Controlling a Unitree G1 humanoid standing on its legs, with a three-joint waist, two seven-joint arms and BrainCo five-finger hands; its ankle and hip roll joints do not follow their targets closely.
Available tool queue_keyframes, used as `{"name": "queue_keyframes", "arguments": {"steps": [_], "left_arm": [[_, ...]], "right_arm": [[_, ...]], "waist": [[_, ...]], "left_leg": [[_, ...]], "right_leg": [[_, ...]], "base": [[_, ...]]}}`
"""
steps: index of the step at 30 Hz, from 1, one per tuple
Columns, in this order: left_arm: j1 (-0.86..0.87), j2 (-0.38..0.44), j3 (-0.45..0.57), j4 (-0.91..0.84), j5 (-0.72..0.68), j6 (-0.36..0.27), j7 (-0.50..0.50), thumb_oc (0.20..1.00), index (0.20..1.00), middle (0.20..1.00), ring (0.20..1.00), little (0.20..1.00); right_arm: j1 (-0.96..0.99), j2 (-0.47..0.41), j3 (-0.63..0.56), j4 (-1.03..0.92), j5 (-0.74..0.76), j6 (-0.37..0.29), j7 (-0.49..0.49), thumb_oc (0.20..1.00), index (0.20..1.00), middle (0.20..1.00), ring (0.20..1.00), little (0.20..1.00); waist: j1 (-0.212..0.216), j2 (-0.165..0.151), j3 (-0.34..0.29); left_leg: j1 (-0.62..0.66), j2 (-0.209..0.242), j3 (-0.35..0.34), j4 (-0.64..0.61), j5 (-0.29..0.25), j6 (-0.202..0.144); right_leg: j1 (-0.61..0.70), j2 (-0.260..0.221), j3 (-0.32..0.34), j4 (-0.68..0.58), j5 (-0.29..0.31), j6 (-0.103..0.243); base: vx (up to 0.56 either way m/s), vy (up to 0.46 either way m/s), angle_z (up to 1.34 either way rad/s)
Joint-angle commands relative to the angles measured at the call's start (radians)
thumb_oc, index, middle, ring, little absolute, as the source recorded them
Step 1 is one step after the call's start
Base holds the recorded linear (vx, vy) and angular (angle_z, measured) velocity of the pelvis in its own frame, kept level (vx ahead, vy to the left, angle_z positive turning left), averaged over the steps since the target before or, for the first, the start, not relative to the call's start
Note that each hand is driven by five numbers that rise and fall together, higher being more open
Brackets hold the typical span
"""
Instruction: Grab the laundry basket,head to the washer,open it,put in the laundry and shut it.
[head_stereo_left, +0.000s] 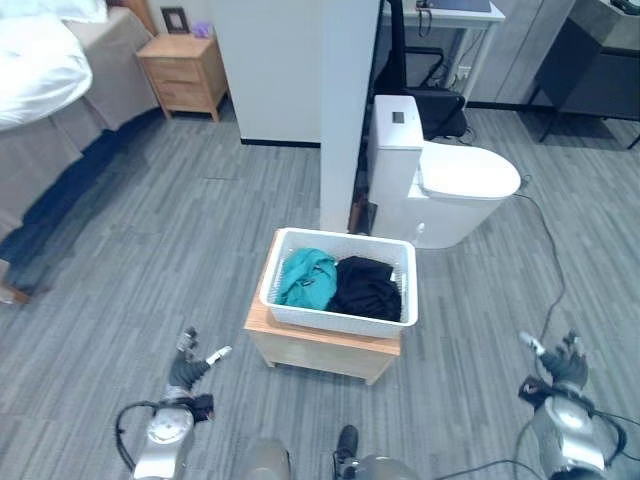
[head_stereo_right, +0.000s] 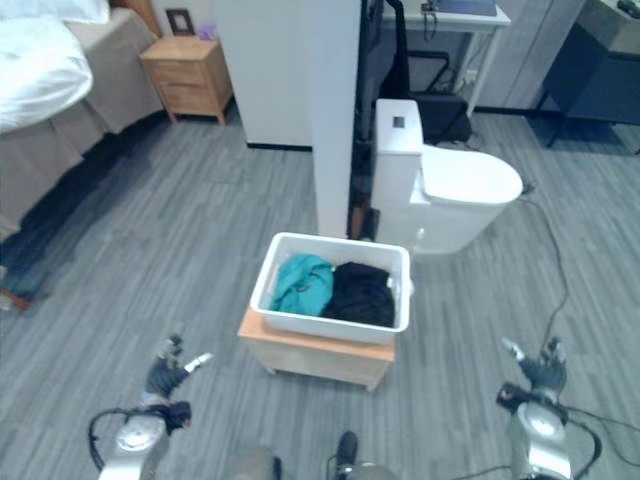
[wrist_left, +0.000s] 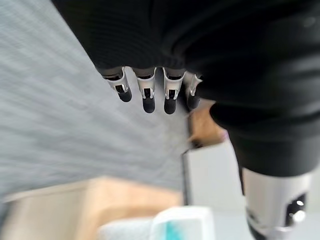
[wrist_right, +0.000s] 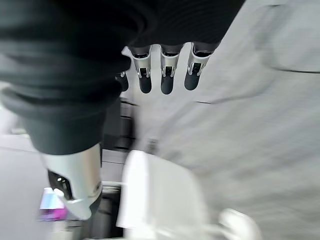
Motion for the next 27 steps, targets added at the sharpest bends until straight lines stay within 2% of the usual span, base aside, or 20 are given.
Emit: {"name": "queue_keyframes", "arguments": {"steps": [1,3,6,11,15,18,19,22,27], "left_arm": [[0.006,0.042,0.045,-0.072,0.116,0.005,0.005,1.000,1.000,1.000,1.000,1.000],[0.028,0.053,0.055,-0.118,0.117,0.026,-0.037,1.000,1.000,1.000,1.000,1.000],[0.035,0.075,0.072,-0.130,0.084,0.050,-0.063,1.000,1.000,1.000,1.000,1.000],[-0.037,0.103,0.070,-0.049,0.053,0.081,-0.031,1.000,1.000,1.000,1.000,1.000],[-0.150,0.110,0.057,0.069,0.010,0.102,0.019,1.000,1.000,1.000,1.000,1.000],[-0.190,0.110,0.039,0.075,-0.051,0.096,0.028,1.000,1.000,1.000,1.000,1.000],[-0.193,0.111,0.040,0.077,-0.052,0.095,0.028,1.000,1.000,1.000,1.000,1.000],[-0.251,0.124,-0.017,0.073,-0.126,0.089,0.024,1.000,1.000,1.000,1.000,1.000],[-0.321,0.149,-0.083,0.053,-0.165,0.093,0.009,1.000,1.000,1.000,1.000,1.000]], "right_arm": [[0.022,-0.086,-0.026,-0.083,-0.109,0.014,0.024,1.000,1.000,1.000,1.000,1.000],[0.021,-0.089,-0.015,-0.120,-0.133,0.041,0.074,1.000,1.000,1.000,1.000,1.000],[0.009,-0.087,0.026,-0.158,-0.113,0.072,0.153,1.000,1.000,1.000,1.000,1.000],[-0.052,-0.105,0.107,-0.171,-0.119,0.106,0.199,1.000,1.000,1.000,1.000,1.000],[-0.125,-0.101,0.175,-0.190,-0.111,0.115,0.211,1.000,1.000,1.000,1.000,1.000],[-0.163,-0.100,0.218,-0.206,-0.090,0.113,0.209,1.000,1.000,1.000,1.000,1.000],[-0.166,-0.100,0.218,-0.204,-0.090,0.112,0.208,1.000,1.000,1.000,1.000,1.000],[-0.213,-0.103,0.252,-0.208,-0.049,0.105,0.188,1.000,1.000,1.000,1.000,1.000],[-0.229,-0.123,0.253,-0.222,-0.034,0.103,0.167,1.000,1.000,1.000,1.000,1.000]], "waist": [[0.017,0.046,-0.040],[0.012,0.063,-0.053],[0.009,0.061,-0.069],[0.011,0.061,-0.064],[0.003,0.054,-0.023],[0.001,0.046,0.025],[0.000,0.046,0.024],[-0.001,0.038,0.079],[-0.014,0.038,0.121]], "left_leg": [[0.113,0.023,-0.039,-0.283,0.143,-0.003],[0.139,0.023,-0.035,-0.303,0.150,-0.003],[0.170,0.009,-0.009,-0.334,0.146,0.000],[0.189,0.000,0.014,-0.369,0.147,0.009],[0.164,0.001,0.026,-0.362,0.145,0.016],[0.123,0.002,0.026,-0.359,0.153,0.019],[0.118,0.002,0.025,-0.356,0.153,0.019],[0.056,0.002,0.017,-0.340,0.166,0.018],[0.017,0.003,0.012,-0.338,0.183,0.014]], "right_leg": [[0.015,-0.114,0.007,0.029,-0.032,0.154],[0.017,-0.114,0.009,0.033,-0.037,0.153],[0.023,-0.125,0.031,0.014,-0.025,0.158],[-0.004,-0.135,0.053,0.015,-0.013,0.168],[-0.059,-0.136,0.067,0.020,0.004,0.174],[-0.110,-0.135,0.072,0.023,0.019,0.177],[-0.115,-0.135,0.072,0.025,0.019,0.177],[-0.172,-0.138,0.069,0.038,0.032,0.175],[-0.210,-0.142,0.063,0.046,0.040,0.175]], "base": [[0.28,0.181,-0.31],[0.18,0.135,-0.43],[0.16,0.120,-0.50],[0.02,0.076,-0.14],[-0.09,0.020,-0.05],[-0.16,-0.011,-0.17],[-0.15,-0.017,-0.02],[-0.15,-0.022,0.01],[-0.07,-0.018,0.01]]}}
